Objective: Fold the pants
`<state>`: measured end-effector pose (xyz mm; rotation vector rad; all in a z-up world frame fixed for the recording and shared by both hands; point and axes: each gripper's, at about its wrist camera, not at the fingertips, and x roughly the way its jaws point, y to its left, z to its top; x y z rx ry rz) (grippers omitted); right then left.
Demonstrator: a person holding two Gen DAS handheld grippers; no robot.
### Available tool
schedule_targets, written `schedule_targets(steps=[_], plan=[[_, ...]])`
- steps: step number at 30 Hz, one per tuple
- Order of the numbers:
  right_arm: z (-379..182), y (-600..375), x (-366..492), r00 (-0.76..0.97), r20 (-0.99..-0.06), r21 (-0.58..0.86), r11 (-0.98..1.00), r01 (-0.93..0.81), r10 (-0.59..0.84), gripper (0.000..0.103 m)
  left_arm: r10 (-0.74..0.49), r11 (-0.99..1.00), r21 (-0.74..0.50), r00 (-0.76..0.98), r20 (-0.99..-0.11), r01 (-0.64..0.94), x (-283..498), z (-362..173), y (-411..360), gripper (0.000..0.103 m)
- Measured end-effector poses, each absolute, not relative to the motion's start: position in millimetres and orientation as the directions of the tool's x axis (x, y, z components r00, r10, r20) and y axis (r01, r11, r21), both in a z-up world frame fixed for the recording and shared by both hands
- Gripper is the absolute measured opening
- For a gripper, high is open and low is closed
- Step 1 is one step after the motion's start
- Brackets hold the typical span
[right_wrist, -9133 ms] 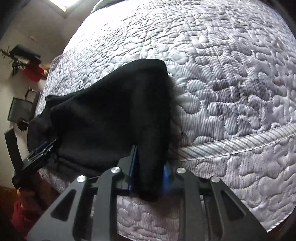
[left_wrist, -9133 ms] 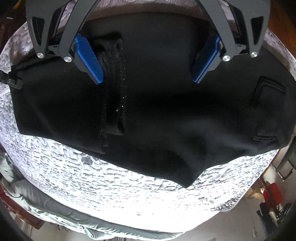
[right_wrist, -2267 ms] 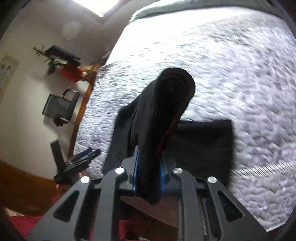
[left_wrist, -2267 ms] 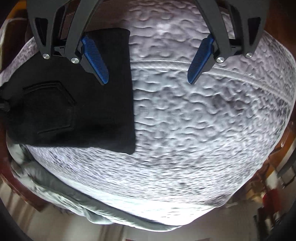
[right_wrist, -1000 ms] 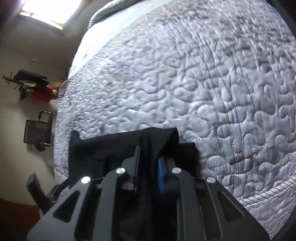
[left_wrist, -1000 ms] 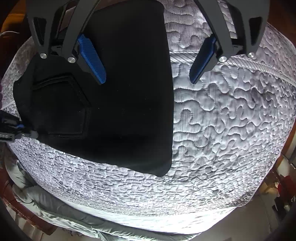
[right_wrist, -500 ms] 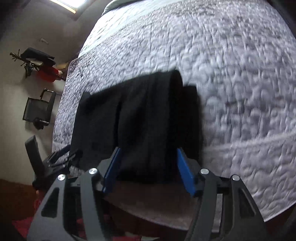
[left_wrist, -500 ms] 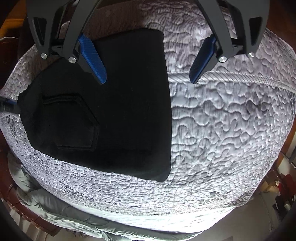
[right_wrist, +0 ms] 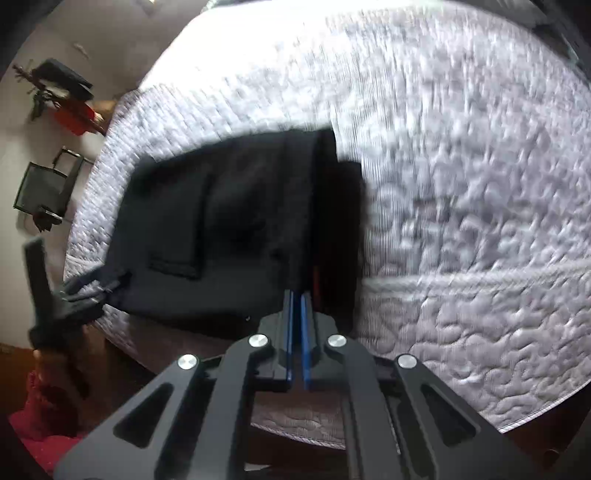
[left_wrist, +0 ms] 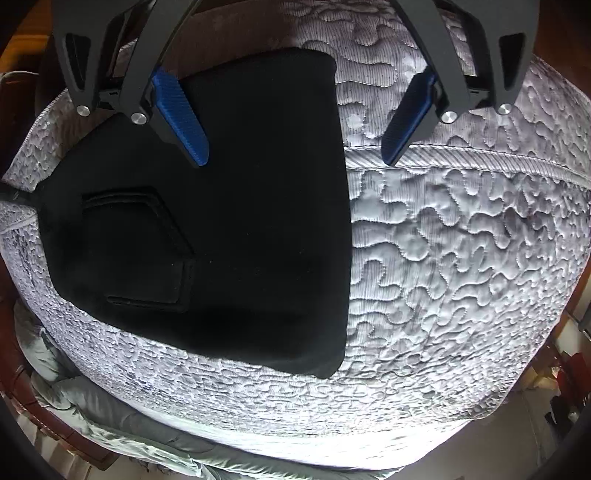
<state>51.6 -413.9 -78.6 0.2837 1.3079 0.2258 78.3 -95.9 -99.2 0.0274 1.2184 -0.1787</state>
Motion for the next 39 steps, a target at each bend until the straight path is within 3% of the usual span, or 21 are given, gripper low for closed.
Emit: schedule_targets(steps=[7, 11, 13, 14, 15, 16, 23, 39], plan=[[-86, -411, 52, 0.241, -0.917, 0.332, 0.943, 0.014, 0.319, 0.005, -0.144, 0.983, -0.098, 0.325, -0.935, 0.154, 77, -93, -90, 0.094], [-66, -416, 43, 0.28, -0.901, 0.348, 0.937, 0.006, 0.333, 0.016, -0.162, 0.979, -0.107, 0.347, -0.924, 0.172, 71, -79, -87, 0.094], [-55, -418, 41, 0.306, -0.888, 0.361, 0.933, 0.005, 0.342, 0.042, -0.173, 0.976, -0.11, 0.357, -0.918, 0.191, 68, -72, -90, 0.094], [-51, -418, 40, 0.314, -0.888, 0.354, 0.935, 0.003, 0.335, 0.05, -0.178, 0.974, -0.112, 0.361, -0.915, 0.198, 67, -69, -91, 0.094], [-47, -419, 40, 0.321, -0.89, 0.343, 0.939, 0.002, 0.324, 0.072, -0.184, 0.972, -0.115, 0.365, -0.913, 0.204, 65, -67, -92, 0.094], [-45, -419, 41, 0.326, -0.891, 0.334, 0.943, 0.003, 0.315, 0.084, -0.193, 0.97, -0.121, 0.368, -0.909, 0.21, 64, -64, -94, 0.094], [-59, -411, 64, 0.312, -0.912, 0.29, 0.956, 0.034, 0.265, 0.089, -0.204, 0.964, -0.117, 0.383, -0.901, 0.237, 64, -57, -103, 0.094], [-112, -409, 78, 0.229, -0.926, 0.328, 0.941, 0.088, 0.301, 0.092, -0.165, 0.965, -0.079, 0.345, -0.924, 0.251, 89, -81, -115, 0.094]])
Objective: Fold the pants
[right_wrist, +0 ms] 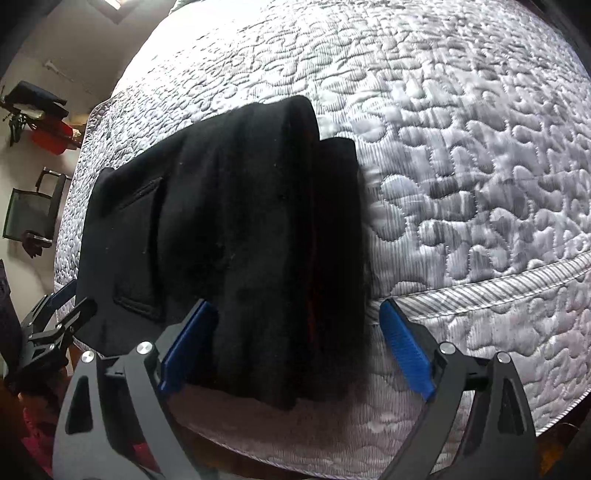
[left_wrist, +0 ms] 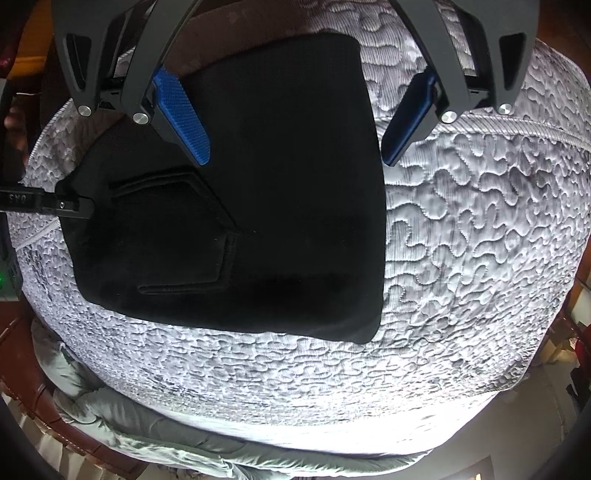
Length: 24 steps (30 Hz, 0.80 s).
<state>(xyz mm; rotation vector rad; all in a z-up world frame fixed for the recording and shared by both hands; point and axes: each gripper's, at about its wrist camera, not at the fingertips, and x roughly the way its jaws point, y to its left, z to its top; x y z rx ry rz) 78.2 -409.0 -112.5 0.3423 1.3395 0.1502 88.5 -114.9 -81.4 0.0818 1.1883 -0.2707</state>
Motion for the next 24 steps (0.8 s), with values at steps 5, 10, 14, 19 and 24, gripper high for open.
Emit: schedule_targets(steps=[5, 10, 14, 19, 24], plan=[[-124, -410, 83, 0.214, -0.92, 0.355, 0.929, 0.102, 0.328, 0.097, -0.157, 0.963, -0.071, 0.329, -0.931, 0.26, 94, -92, -117, 0.094], [-129, -403, 89, 0.221, -0.916, 0.359, 0.93, 0.075, 0.335, 0.101, -0.223, 0.959, -0.157, 0.285, -0.932, 0.236, 109, -106, -110, 0.098], [-130, -398, 94, 0.229, -0.913, 0.359, 0.932, 0.054, 0.339, 0.101, -0.224, 0.957, -0.154, 0.285, -0.932, 0.247, 116, -106, -113, 0.098], [-131, -393, 98, 0.247, -0.904, 0.368, 0.929, 0.032, 0.349, 0.099, -0.259, 0.949, -0.196, 0.258, -0.931, 0.245, 120, -112, -111, 0.099], [-131, -387, 99, 0.253, -0.888, 0.399, 0.917, 0.009, 0.383, 0.095, -0.413, 0.897, -0.38, 0.121, -0.903, 0.225, 126, -118, -99, 0.095]])
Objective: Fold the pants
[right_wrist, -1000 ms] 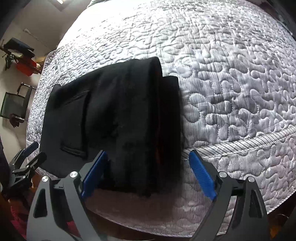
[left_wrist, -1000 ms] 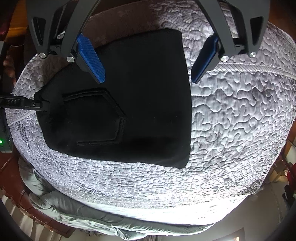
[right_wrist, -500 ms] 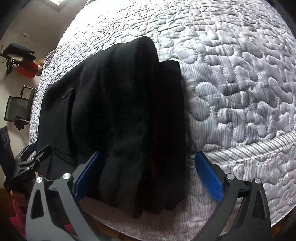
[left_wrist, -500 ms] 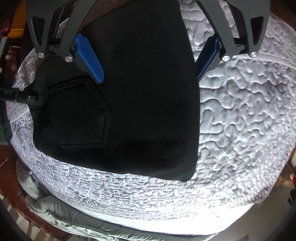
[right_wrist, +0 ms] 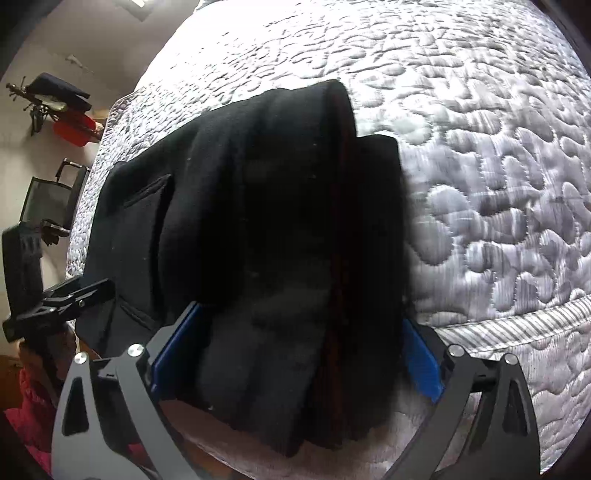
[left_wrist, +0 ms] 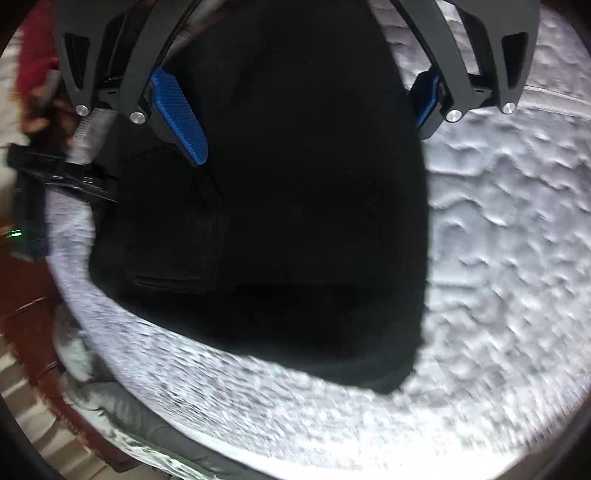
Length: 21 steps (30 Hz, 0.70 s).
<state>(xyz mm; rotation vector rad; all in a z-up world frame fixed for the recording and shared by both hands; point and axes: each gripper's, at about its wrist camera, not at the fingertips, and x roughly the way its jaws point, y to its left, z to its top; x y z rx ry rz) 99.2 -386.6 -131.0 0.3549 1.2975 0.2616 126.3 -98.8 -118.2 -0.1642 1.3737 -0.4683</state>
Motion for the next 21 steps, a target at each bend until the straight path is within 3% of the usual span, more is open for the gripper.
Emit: schedule_targets(steps=[7, 10, 11, 12, 15, 21], plan=[[-129, -388, 102, 0.27, -0.868, 0.441, 0.897, 0.03, 0.417, 0.08, -0.423, 0.887, -0.381, 0.128, -0.897, 0.262, 118, -114, -98, 0.077], [-126, -391, 101, 0.276, -0.857, 0.459, 0.888, 0.028, 0.435, 0.056, -0.451, 0.882, -0.417, 0.142, -0.881, 0.22, 118, -109, -90, 0.05], [-122, -391, 101, 0.282, -0.848, 0.474, 0.88, 0.023, 0.449, 0.047, -0.456, 0.882, -0.425, 0.15, -0.877, 0.202, 119, -106, -87, 0.036], [-119, -391, 101, 0.286, -0.839, 0.488, 0.872, 0.021, 0.463, 0.041, -0.461, 0.881, -0.432, 0.15, -0.874, 0.193, 119, -105, -85, 0.031], [-111, -389, 101, 0.299, -0.826, 0.506, 0.863, 0.017, 0.478, 0.035, -0.481, 0.875, -0.46, 0.161, -0.862, 0.155, 118, -100, -81, 0.022], [-72, -371, 109, 0.341, -0.814, 0.476, 0.877, -0.07, 0.47, 0.032, -0.524, 0.852, -0.501, 0.234, -0.819, 0.153, 116, -70, -74, 0.017]])
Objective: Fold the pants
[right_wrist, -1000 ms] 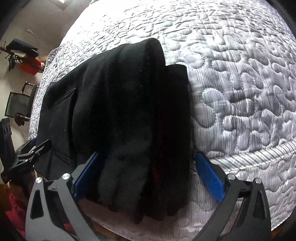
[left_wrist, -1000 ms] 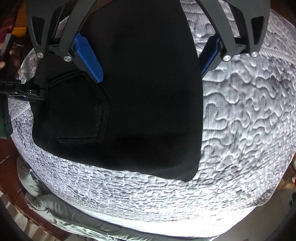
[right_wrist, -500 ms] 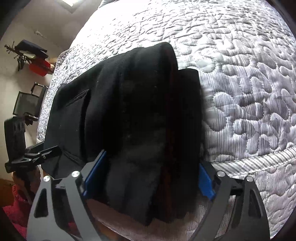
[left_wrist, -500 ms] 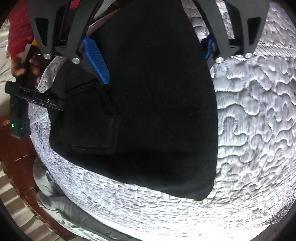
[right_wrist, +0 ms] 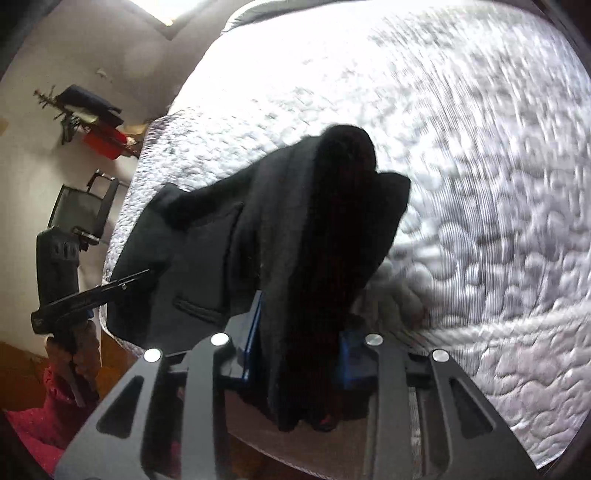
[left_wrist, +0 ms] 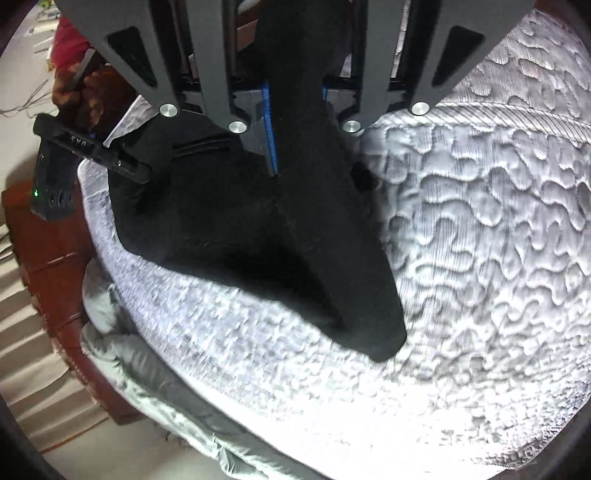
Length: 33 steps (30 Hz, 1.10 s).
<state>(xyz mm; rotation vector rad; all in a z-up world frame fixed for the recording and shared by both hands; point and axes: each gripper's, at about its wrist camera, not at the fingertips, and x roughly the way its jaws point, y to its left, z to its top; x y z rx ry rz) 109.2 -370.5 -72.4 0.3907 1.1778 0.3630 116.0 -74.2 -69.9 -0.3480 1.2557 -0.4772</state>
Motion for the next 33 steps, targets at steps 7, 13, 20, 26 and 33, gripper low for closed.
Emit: schedule_targets(steps=[7, 13, 20, 26, 33], plan=[[-25, -361, 156, 0.423, -0.791, 0.426, 0.894, -0.137, 0.442, 0.032, -0.539, 0.842, -0.505, 0.346, -0.768, 0.191, 145, -26, -68, 0.017], [-20, -387, 210, 0.453, -0.778, 0.41, 0.898, -0.159, 0.436, 0.032, -0.517, 0.854, -0.486, 0.404, -0.754, 0.186, 212, -14, -68, 0.017], [-61, -399, 279, 0.412, -0.785, 0.457, 0.882, -0.116, 0.461, 0.032, -0.495, 0.868, -0.461, 0.391, -0.776, 0.183, 262, -45, -72, 0.017], [-103, -417, 290, 0.373, -0.79, 0.499, 0.864, -0.071, 0.487, 0.036, -0.477, 0.879, -0.442, 0.334, -0.813, 0.179, 272, -80, -80, 0.022], [-137, -422, 282, 0.366, -0.807, 0.478, 0.877, -0.052, 0.462, 0.057, -0.422, 0.906, -0.382, 0.34, -0.84, 0.182, 262, -106, -80, 0.037]])
